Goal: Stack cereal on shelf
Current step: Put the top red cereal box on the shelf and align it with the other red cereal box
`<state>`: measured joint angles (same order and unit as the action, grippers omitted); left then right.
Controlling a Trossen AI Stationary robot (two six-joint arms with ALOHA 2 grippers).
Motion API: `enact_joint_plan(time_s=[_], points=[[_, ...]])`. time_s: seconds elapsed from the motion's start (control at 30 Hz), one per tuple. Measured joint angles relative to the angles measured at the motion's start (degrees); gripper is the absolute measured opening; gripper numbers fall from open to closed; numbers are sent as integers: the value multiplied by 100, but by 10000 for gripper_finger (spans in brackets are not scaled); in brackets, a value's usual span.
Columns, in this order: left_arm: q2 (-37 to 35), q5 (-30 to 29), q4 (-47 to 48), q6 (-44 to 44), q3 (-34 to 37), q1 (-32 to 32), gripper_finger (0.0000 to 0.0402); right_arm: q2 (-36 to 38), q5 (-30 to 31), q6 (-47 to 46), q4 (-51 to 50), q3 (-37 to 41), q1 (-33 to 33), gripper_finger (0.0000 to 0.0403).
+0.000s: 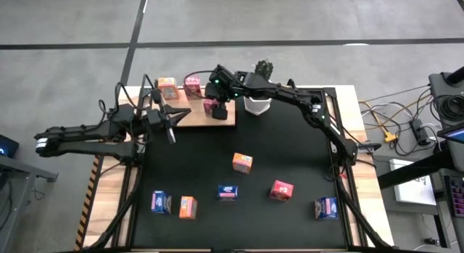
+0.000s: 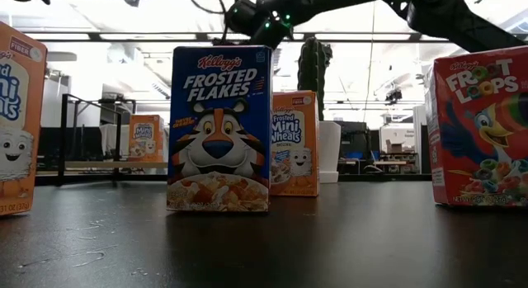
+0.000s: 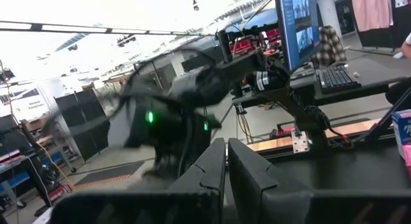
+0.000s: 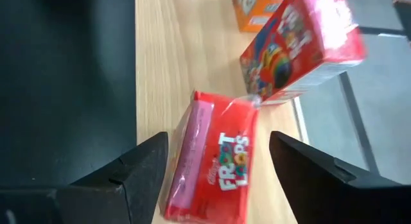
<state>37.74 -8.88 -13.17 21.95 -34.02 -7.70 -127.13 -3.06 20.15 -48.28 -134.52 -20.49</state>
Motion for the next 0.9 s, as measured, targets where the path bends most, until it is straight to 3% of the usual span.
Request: enact_joint_plan(time_s=[0.2,0.4,0.63,0.9], points=[[196,-4,-15,-132,0,0,2,485,-39,-2,-271,-9,147,245],[544,-94,278,-211,-195,0,1,1071,-571,36,-398,376,275,182],[1281,-105,1511,-285,-846,-54,1,2247,-641,54,868,2377,483,107],[2414,-105,2513,-280,-1693,-635,1,3649,-592,45,2878,4900,638,60]])
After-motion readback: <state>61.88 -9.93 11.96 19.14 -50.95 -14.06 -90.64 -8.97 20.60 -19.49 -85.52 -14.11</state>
